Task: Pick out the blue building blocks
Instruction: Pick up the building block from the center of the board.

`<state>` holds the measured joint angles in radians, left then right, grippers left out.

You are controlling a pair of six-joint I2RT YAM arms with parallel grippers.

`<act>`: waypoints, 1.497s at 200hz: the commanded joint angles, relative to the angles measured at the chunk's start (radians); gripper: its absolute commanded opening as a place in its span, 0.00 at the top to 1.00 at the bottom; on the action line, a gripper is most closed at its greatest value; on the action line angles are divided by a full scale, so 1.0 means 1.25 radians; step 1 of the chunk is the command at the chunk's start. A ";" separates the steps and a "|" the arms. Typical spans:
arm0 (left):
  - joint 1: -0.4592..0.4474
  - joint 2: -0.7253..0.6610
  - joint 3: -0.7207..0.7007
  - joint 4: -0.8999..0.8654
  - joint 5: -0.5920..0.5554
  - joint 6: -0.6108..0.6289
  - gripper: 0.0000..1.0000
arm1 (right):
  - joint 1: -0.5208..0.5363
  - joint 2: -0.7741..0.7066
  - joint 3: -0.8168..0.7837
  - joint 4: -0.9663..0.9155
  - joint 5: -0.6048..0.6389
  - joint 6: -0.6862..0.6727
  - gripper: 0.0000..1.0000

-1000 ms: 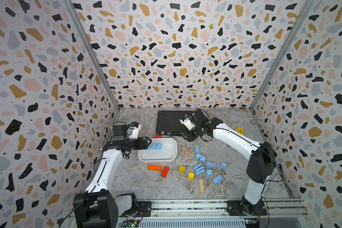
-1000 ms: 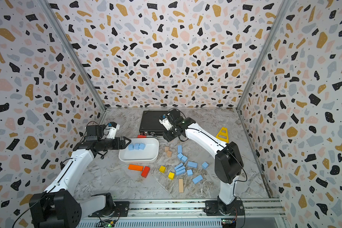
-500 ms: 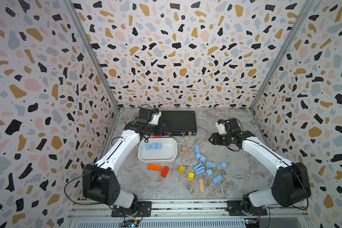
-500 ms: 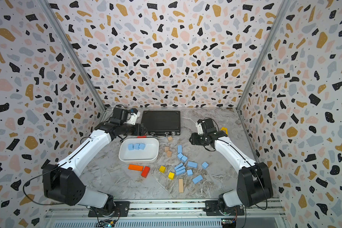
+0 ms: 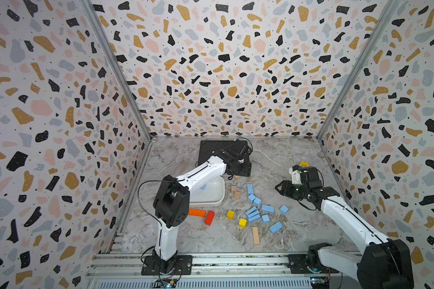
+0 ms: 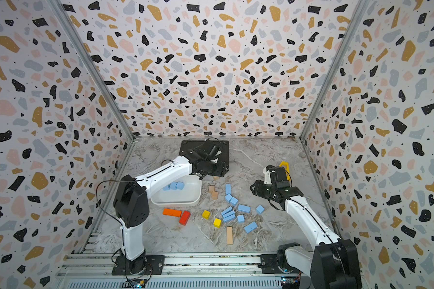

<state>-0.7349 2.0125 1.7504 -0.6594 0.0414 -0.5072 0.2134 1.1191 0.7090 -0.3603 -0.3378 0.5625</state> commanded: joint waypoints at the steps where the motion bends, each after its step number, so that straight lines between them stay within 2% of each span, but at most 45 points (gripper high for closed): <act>1: -0.043 0.074 0.071 -0.076 -0.072 -0.068 0.29 | -0.001 -0.041 -0.025 0.016 -0.002 0.034 0.49; 22: -0.074 0.130 0.099 -0.103 -0.099 -0.110 0.32 | -0.001 -0.067 -0.044 0.012 0.006 0.035 0.49; 48: -0.087 0.162 0.077 -0.099 -0.098 -0.144 0.36 | -0.001 -0.096 -0.061 -0.008 0.015 0.032 0.49; 128: -0.118 0.235 0.070 -0.070 -0.158 -0.113 0.44 | -0.001 -0.133 -0.086 -0.023 0.014 0.030 0.49; 163: -0.118 0.262 0.064 -0.042 -0.109 -0.105 0.45 | -0.001 -0.131 -0.089 -0.014 0.005 0.034 0.50; 215: -0.118 0.287 0.050 -0.036 -0.087 -0.104 0.65 | -0.001 -0.138 -0.093 -0.022 0.011 0.029 0.50; 254: -0.115 0.266 0.056 -0.032 -0.090 -0.072 0.72 | -0.001 -0.129 -0.093 -0.014 0.012 0.029 0.50; 299: -0.100 0.166 0.042 -0.034 -0.085 -0.029 0.82 | -0.001 -0.125 -0.082 0.006 0.011 0.031 0.51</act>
<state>-0.8715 2.2925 1.8297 -0.6811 -0.0948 -0.5873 0.2134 0.9676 0.5953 -0.3649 -0.3252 0.6018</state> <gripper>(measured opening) 0.295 0.497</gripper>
